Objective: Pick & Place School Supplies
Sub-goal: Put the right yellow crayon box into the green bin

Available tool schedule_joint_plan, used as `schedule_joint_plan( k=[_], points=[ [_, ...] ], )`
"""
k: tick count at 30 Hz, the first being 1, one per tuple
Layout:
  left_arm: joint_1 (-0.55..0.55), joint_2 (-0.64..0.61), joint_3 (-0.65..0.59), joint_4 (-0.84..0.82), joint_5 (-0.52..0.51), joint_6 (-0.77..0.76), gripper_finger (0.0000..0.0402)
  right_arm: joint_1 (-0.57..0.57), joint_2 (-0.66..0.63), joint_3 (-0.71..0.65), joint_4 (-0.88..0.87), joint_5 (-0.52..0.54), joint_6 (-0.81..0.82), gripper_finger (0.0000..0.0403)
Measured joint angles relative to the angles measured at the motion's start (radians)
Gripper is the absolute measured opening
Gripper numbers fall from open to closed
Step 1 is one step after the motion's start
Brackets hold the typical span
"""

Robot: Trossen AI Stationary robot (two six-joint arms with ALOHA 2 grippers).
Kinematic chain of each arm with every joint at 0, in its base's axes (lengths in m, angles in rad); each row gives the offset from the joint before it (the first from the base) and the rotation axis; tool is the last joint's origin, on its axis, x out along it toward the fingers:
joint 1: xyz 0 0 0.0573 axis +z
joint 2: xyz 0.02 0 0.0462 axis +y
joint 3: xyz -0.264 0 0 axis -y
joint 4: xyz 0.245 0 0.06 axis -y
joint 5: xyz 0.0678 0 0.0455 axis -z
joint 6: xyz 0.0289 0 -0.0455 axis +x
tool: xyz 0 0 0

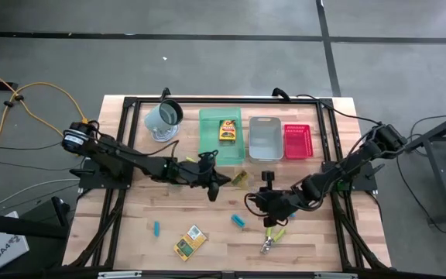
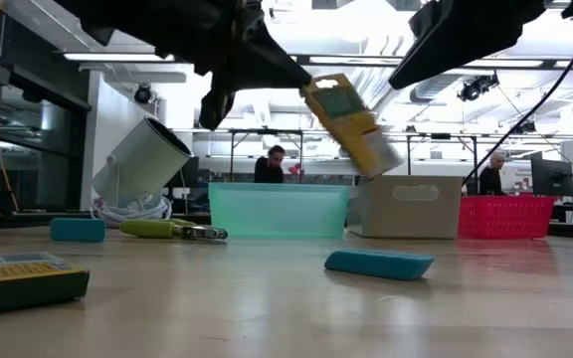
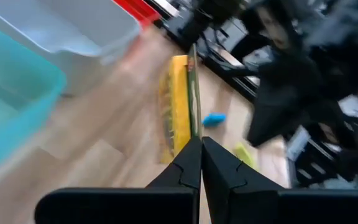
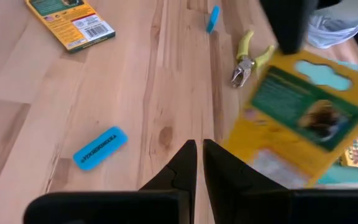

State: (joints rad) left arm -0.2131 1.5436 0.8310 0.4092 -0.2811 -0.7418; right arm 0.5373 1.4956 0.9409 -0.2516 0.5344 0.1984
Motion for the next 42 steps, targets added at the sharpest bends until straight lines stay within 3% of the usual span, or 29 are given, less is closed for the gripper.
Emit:
schedule_joint_plan(
  k=[8,21,27,42],
  points=[
    [0.091,-0.020,0.000,-0.002,-0.065,0.032,0.0000,0.036,0.000,0.000,0.000,0.021,0.039,0.0020],
    [0.118,-0.025,0.000,-0.021,-0.356,0.038,0.0000,0.040,0.000,0.000,-0.008,0.035,0.041,0.0020],
    [0.111,-0.021,0.000,-0.092,-0.469,-0.042,0.0000,0.040,0.000,0.000,-0.013,0.035,0.040,0.0020],
    [0.108,0.156,0.000,-0.053,-0.511,-0.293,0.0000,0.081,0.000,0.000,-0.023,0.063,0.018,0.0020]
  ],
)
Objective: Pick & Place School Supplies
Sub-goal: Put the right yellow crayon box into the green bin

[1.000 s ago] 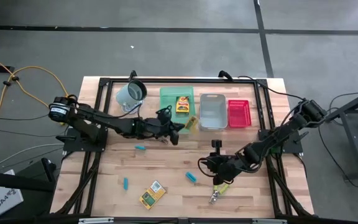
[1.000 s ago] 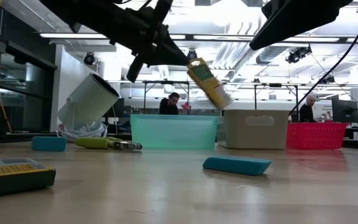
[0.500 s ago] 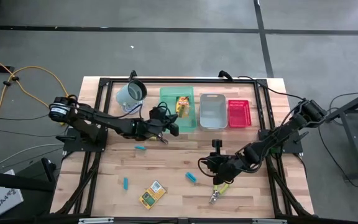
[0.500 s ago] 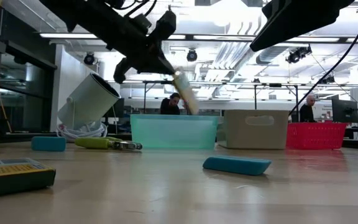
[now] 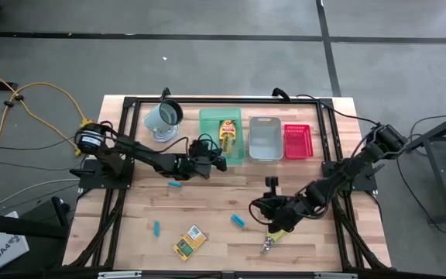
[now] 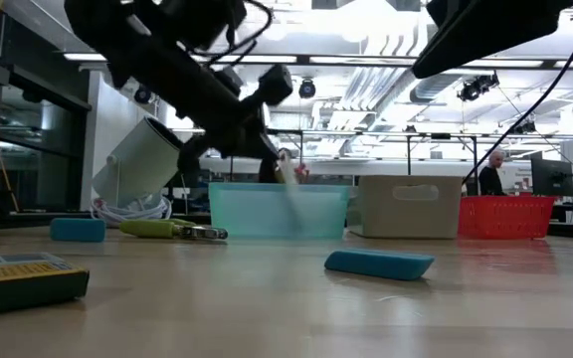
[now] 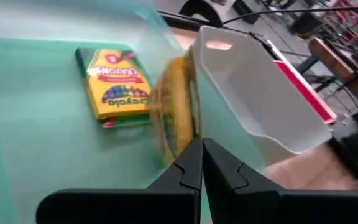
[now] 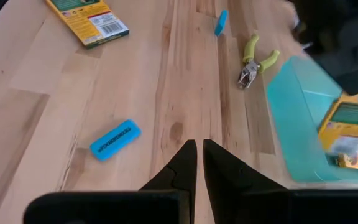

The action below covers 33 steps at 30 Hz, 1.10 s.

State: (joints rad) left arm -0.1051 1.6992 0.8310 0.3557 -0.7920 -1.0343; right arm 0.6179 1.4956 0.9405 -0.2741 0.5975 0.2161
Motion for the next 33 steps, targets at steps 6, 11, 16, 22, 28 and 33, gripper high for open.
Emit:
schedule_joint_plan(
  k=[6,11,16,22,28,33],
  points=[
    [-0.008,0.022,0.000,0.000,0.009,-0.020,0.0001,0.035,0.000,0.000,0.006,0.032,0.000,0.0020],
    [-0.011,0.022,0.000,-0.002,0.031,-0.016,0.0001,0.042,0.000,0.000,0.017,0.033,0.000,0.0020],
    [-0.011,0.022,0.000,-0.003,0.063,-0.011,0.0008,0.043,0.000,0.000,0.017,0.033,0.007,0.0020],
    [-0.012,0.022,0.000,-0.004,0.075,-0.002,0.0065,0.043,0.000,0.000,0.017,0.028,0.015,0.0020],
    [-0.012,0.022,0.000,-0.004,0.075,0.017,0.0096,0.043,0.000,0.000,0.016,0.028,0.020,0.0020],
    [-0.011,0.022,0.000,-0.004,0.075,0.061,0.0097,0.043,0.000,0.000,0.016,0.028,0.023,0.0020]
  ],
)
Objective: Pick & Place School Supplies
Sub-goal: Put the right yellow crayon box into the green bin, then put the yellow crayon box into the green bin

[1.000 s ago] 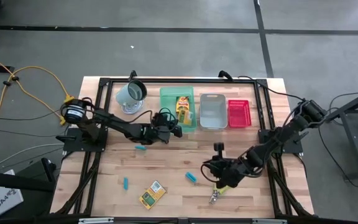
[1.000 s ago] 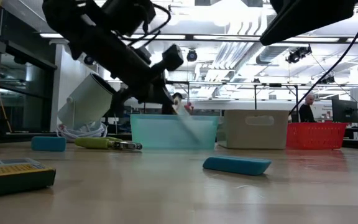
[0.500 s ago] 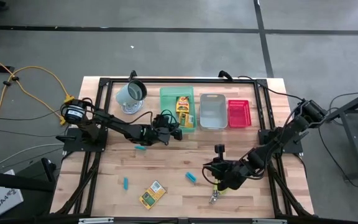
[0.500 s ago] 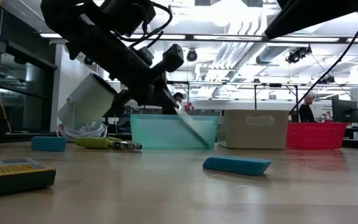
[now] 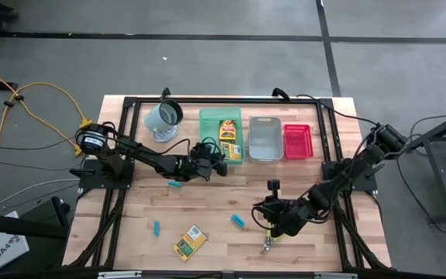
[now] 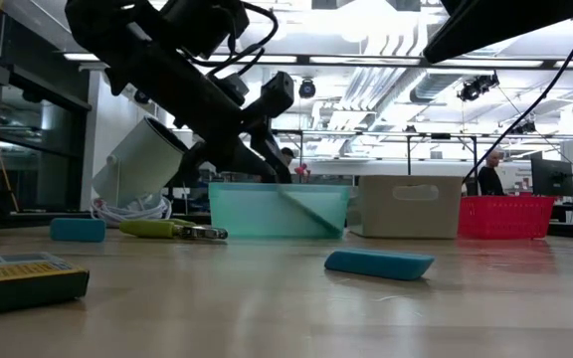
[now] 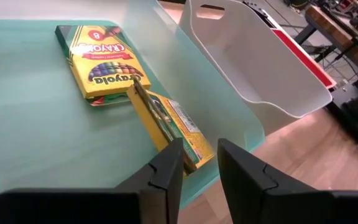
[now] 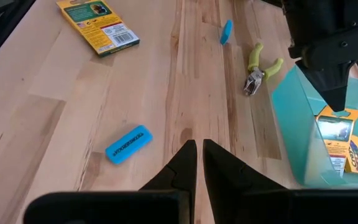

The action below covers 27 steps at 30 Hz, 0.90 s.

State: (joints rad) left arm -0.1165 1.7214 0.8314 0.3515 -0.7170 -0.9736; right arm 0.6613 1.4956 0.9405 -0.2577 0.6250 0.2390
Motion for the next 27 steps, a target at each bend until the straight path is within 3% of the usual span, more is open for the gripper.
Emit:
schedule_joint_plan(
  k=[14,27],
  points=[
    [0.032,-0.007,0.000,-0.002,-0.023,0.070,0.0098,0.000,0.000,0.000,0.000,0.000,0.001,0.0020],
    [-0.108,-0.061,0.000,0.188,0.177,0.357,0.0097,-0.003,0.000,0.000,0.000,-0.010,-0.006,0.0020]
  ],
)
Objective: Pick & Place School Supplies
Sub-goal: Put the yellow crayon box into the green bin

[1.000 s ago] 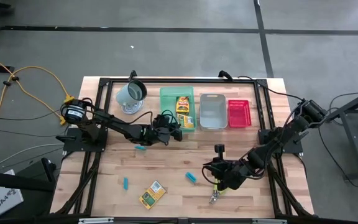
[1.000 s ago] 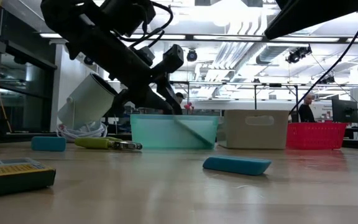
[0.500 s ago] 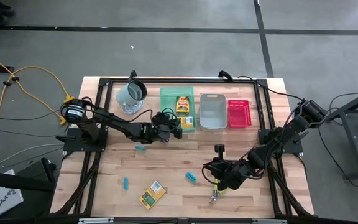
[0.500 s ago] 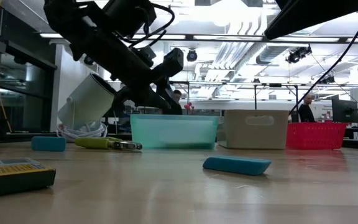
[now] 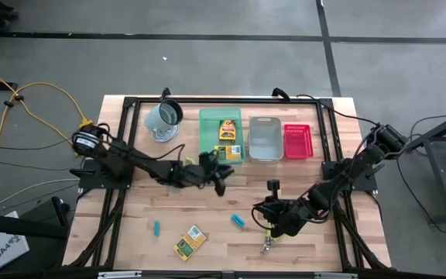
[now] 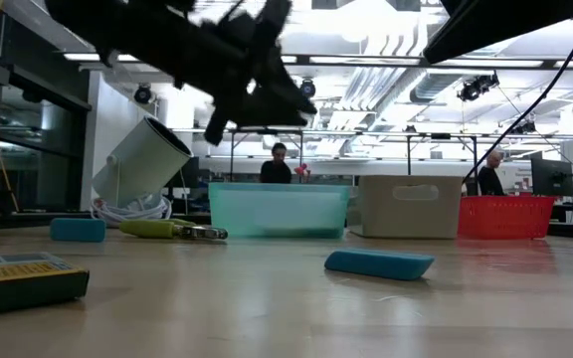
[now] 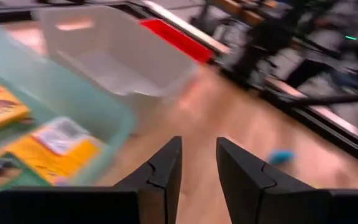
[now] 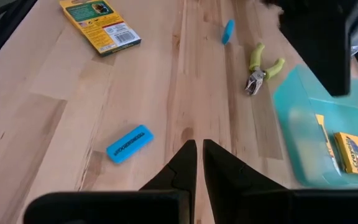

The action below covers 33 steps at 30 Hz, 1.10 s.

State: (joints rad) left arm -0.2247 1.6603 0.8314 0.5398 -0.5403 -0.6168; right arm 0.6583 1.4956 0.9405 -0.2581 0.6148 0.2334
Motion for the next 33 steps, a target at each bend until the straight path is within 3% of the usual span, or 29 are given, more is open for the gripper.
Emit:
schedule_joint_plan(
  k=[11,17,23,33],
  points=[
    [-0.250,-0.016,0.000,-0.170,-0.065,-0.152,0.0097,-0.070,0.045,-0.001,0.031,-0.179,-0.067,0.0020],
    [-0.369,-0.016,0.000,-0.175,-0.080,-0.219,0.0097,-0.119,0.066,-0.001,0.162,-0.299,-0.180,0.0020],
    [-0.454,-0.016,0.000,-0.186,-0.078,-0.226,0.0097,-0.167,0.066,-0.001,0.257,-0.402,-0.266,0.0020],
    [-0.575,-0.010,0.000,-0.286,-0.076,-0.406,0.0097,-0.215,0.123,-0.001,0.336,-0.619,-0.291,0.0020]
  ],
)
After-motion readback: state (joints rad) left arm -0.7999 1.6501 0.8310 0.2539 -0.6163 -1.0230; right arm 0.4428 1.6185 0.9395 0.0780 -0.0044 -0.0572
